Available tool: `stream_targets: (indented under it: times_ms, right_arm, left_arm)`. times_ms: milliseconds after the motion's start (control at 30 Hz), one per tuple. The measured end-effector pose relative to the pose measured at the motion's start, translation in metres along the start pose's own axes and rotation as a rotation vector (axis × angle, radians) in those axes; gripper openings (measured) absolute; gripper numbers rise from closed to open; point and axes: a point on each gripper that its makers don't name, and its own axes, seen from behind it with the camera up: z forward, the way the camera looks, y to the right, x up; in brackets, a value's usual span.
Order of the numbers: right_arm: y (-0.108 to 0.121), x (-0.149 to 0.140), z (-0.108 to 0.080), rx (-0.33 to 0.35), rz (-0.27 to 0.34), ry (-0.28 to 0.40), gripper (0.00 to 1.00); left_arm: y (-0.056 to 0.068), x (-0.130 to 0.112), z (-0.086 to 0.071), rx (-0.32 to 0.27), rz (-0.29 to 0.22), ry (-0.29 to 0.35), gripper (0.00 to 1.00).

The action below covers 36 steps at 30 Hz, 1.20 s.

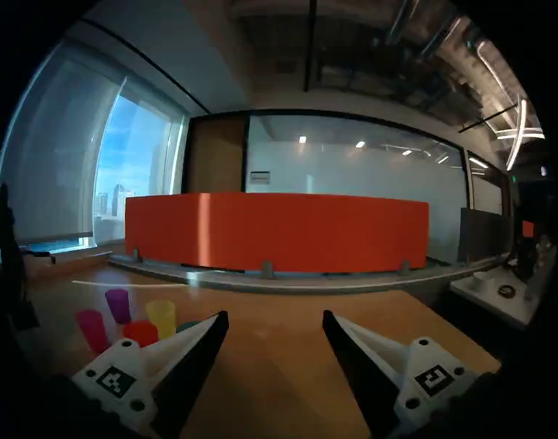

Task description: Pour water

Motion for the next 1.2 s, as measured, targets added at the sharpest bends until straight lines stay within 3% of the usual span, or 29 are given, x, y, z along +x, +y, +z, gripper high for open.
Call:
stream_targets:
  times_ms: [367,767,1067,1200]
  right_arm:
    - [-0.002,0.033,0.008,0.031,0.014,0.001,1.00]
    - [-0.002,0.078,0.013,0.065,0.007,-0.011,0.99]
    - [-0.002,0.082,0.014,0.080,0.035,-0.021,0.99]
    - [-0.004,0.080,0.014,0.090,0.013,-0.026,0.99]
  left_arm:
    - [0.002,0.039,0.005,-0.019,0.023,0.001,0.89]
    - [0.012,0.085,0.008,-0.063,0.036,0.010,0.89]
    - [0.016,0.108,0.011,-0.092,0.040,0.013,0.89]
    - [0.018,0.112,0.012,-0.105,0.061,0.012,0.89]
